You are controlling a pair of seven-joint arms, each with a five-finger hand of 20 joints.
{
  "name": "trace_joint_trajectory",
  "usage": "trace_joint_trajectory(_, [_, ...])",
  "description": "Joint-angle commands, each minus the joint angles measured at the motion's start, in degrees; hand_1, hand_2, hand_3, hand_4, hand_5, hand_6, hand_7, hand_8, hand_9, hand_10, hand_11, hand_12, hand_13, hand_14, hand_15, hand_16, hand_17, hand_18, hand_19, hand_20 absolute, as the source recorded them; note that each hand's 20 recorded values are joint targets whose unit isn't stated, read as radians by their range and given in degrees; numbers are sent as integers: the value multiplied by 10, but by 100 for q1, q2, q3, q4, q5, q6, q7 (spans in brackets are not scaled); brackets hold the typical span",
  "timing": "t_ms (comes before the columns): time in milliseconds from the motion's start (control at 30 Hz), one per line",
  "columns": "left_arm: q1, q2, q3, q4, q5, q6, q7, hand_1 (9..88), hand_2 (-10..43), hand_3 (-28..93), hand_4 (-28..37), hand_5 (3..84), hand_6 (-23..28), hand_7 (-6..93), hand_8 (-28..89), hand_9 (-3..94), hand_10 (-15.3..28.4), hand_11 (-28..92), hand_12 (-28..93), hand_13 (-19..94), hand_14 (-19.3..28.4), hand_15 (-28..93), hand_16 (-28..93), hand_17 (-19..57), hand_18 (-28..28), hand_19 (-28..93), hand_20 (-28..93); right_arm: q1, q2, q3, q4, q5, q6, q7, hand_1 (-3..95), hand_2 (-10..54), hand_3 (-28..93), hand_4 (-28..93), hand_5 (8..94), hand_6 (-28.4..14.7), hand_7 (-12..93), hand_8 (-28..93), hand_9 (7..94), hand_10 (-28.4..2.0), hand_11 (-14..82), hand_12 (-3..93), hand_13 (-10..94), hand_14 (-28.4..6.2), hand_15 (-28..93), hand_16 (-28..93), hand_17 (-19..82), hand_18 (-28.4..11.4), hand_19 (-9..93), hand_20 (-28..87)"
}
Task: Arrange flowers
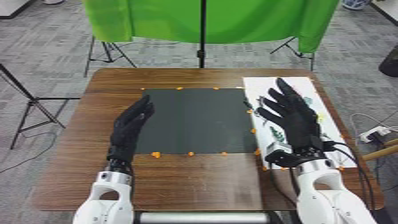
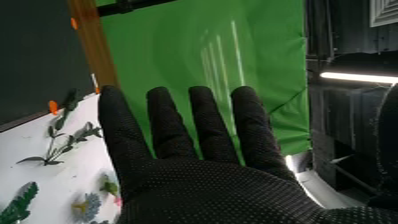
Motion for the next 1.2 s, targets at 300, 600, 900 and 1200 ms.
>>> trace_joint_trajectory(300, [134,-73,-46,-55,44,-21,-117,328,-95,612,-177,390,25,111,-66,379,110,130,122,275,151,133,29,4,126,49,173,14,-3,-186,-58,-349,811,-156,149,-95,712,-191,295,-36,73,-55,332,-153,27,160,298,-171,71,226,193,-203,195,263])
trace_joint_trajectory(600, [162,-70,-92,-69,69,-7,-163,331,-95,611,-177,390,24,111,-65,379,109,129,122,276,151,136,30,3,126,49,174,-118,700,-18,-401,-5506,1591,1901,313,-95,639,-273,534,-58,134,-78,618,-164,152,194,673,-128,406,219,360,-197,677,492])
trace_joint_trajectory(900, [197,-14,-120,-111,72,17,-185,333,-95,610,-177,391,25,114,-66,379,109,130,122,277,152,143,30,3,126,49,174,-746,1470,298,-477,-7659,869,3016,537,-95,29,-135,617,-52,143,-69,679,-173,185,220,704,-125,522,238,415,-197,778,508])
trace_joint_trajectory(1200, [310,38,-161,-164,63,40,-244,333,-95,611,-176,390,25,111,-66,378,110,129,122,277,152,145,29,2,126,50,174,-696,1982,-61,-168,-8040,567,3476,611,-95,-183,75,657,-43,201,-56,692,-168,264,275,717,-111,594,254,456,-184,837,505])
